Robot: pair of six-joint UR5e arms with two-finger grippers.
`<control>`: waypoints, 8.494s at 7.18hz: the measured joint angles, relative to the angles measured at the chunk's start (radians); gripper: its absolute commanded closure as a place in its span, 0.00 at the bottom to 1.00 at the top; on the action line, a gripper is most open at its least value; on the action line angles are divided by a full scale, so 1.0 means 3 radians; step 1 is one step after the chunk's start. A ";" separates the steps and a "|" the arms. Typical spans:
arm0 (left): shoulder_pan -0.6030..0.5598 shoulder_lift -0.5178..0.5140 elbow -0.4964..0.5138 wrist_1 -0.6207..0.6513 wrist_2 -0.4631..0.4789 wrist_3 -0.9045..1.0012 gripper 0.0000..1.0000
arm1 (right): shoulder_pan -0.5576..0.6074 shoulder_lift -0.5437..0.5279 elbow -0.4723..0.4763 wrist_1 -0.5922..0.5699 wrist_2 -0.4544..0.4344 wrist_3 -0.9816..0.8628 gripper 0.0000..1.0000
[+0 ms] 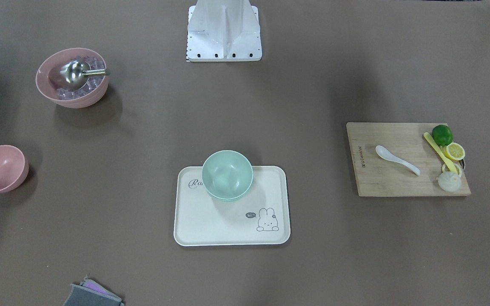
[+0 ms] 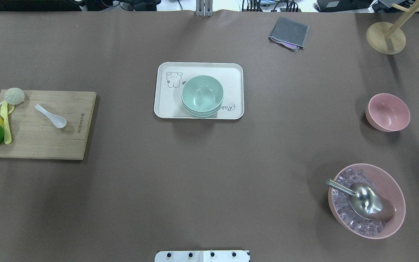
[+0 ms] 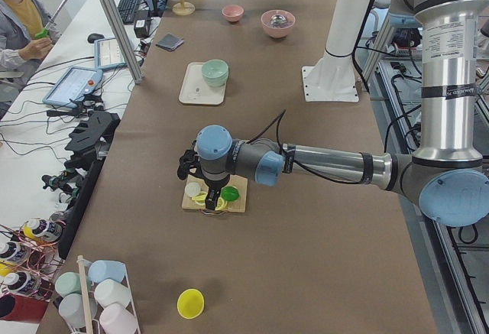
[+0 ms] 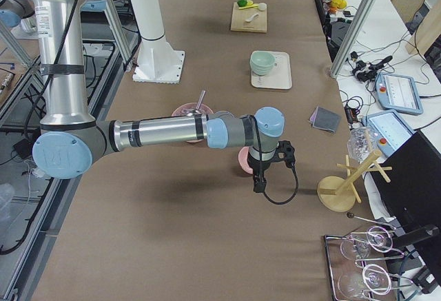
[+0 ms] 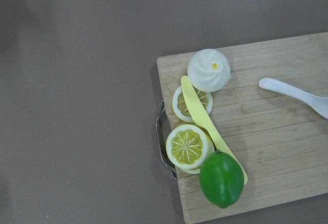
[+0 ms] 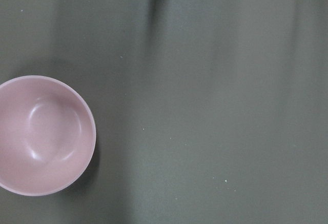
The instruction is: Stack pink bowl on green and place spoon
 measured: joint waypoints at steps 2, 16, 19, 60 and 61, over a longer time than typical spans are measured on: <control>0.0000 -0.0002 0.0000 0.0002 0.0000 -0.0001 0.01 | -0.0013 0.0000 -0.0001 0.0000 0.0000 0.0000 0.00; 0.0015 -0.0120 0.0031 -0.0226 0.0015 -0.0796 0.01 | -0.0098 0.0025 0.0086 0.0002 0.0147 0.0103 0.00; 0.0194 -0.0178 0.0028 -0.0241 0.0010 -0.1078 0.03 | -0.0185 0.0110 0.0030 0.0001 0.0159 0.0250 0.00; 0.2104 -0.3060 0.1399 -0.1015 0.0930 -0.5899 0.04 | -0.1713 0.1743 -0.0093 0.1392 0.0121 0.4680 0.00; 0.2262 -0.3123 0.1489 -0.1289 0.1219 -0.6012 0.02 | -0.1541 0.1597 -0.0032 0.1394 0.0311 0.4504 0.00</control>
